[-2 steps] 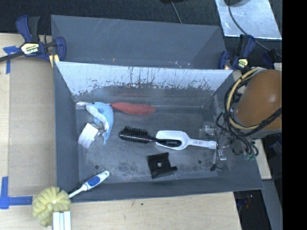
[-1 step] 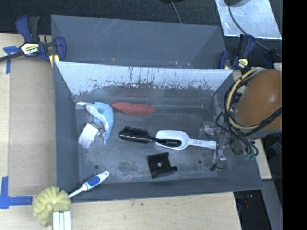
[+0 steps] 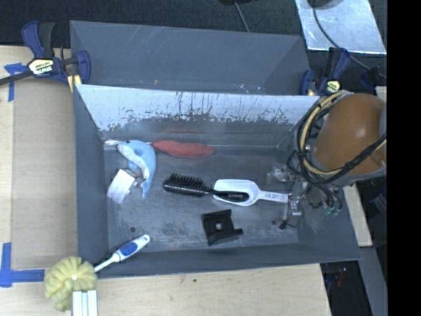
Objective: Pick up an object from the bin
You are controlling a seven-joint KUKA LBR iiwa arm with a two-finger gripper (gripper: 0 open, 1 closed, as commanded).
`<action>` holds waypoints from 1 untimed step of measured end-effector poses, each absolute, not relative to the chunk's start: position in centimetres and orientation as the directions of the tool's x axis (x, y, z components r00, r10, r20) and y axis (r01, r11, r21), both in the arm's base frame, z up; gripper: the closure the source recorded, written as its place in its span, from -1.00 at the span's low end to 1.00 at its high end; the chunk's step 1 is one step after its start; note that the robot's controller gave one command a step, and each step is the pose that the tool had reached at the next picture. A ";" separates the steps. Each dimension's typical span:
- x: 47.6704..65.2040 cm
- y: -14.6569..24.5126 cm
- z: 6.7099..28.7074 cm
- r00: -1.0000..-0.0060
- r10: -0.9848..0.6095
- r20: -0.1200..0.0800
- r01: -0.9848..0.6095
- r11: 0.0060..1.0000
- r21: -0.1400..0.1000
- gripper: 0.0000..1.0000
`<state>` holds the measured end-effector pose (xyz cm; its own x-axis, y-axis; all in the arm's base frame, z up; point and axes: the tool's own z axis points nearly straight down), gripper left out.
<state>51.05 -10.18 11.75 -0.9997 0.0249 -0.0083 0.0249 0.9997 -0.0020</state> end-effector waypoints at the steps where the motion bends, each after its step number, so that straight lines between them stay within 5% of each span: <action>1: 48.9 -9.5 12.9 -0.999 -0.045 -0.006 -0.045 0.999 -0.002 -1.00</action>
Offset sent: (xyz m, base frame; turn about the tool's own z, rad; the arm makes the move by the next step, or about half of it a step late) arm 0.0498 0.0063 -0.0475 0.0812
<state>48.91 -9.53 12.90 -0.9990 -0.0446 -0.0063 -0.0446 0.9990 -0.0022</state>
